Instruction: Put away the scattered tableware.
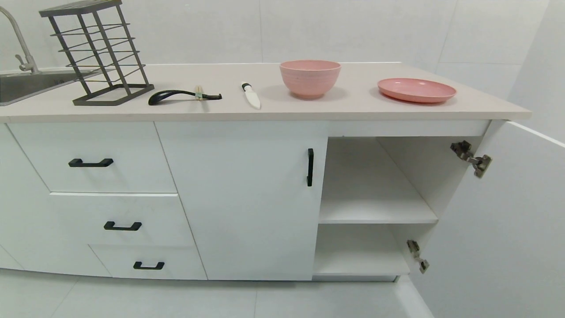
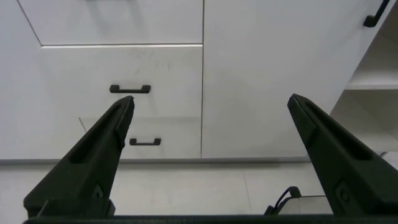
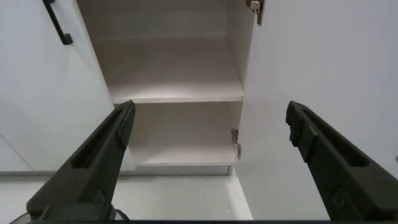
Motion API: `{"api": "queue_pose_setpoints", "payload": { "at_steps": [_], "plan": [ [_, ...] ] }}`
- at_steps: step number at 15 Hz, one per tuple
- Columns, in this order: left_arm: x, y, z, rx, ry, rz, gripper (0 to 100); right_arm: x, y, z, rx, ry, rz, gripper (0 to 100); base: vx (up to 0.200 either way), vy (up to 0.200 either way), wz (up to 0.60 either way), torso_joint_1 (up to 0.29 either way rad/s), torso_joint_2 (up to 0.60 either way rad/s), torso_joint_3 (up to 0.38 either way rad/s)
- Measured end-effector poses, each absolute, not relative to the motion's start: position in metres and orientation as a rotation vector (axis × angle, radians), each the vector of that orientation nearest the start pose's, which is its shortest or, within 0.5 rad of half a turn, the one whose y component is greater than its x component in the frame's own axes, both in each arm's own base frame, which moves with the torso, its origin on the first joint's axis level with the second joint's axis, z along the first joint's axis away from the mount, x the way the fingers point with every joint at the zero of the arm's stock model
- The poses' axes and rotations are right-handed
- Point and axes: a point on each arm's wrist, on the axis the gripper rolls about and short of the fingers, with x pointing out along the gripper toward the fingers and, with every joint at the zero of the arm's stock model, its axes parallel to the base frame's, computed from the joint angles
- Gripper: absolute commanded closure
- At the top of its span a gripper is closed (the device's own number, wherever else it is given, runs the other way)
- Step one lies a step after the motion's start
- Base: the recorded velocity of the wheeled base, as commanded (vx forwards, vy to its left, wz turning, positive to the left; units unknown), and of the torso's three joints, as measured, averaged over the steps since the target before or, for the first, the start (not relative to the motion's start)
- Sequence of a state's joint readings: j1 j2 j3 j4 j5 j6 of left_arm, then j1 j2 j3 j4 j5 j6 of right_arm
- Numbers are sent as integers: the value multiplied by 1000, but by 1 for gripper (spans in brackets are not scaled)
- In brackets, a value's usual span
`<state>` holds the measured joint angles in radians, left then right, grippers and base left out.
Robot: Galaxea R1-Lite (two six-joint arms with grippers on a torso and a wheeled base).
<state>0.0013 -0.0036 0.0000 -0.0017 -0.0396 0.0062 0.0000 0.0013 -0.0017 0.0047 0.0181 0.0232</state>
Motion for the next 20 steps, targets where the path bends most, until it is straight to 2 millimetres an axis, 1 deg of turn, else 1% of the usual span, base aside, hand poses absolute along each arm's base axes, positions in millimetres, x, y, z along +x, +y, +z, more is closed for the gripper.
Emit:
{"api": "queue_pose_setpoints", "payload": {
  "at_steps": [1,4,12,17,20],
  "plan": [
    [-23,-1,76,6,-6,-38,0,-23,0,76,22,4,18,0,0,0,0,0,0,0],
    [-23,-1,76,1,-6,-37,0,-23,0,75,22,4,18,0,0,0,-600,9,7,2],
    [-23,-1,76,0,-5,-39,0,-23,0,75,22,4,15,0,0,0,0,0,0,0],
    [-23,-1,76,0,-3,-39,0,-23,0,75,21,5,14,0,0,0,0,196,-106,-95],
    [-23,-1,76,0,-4,-37,0,-23,0,75,21,4,13,0,0,0,0,225,-559,-234]
  ]
}}
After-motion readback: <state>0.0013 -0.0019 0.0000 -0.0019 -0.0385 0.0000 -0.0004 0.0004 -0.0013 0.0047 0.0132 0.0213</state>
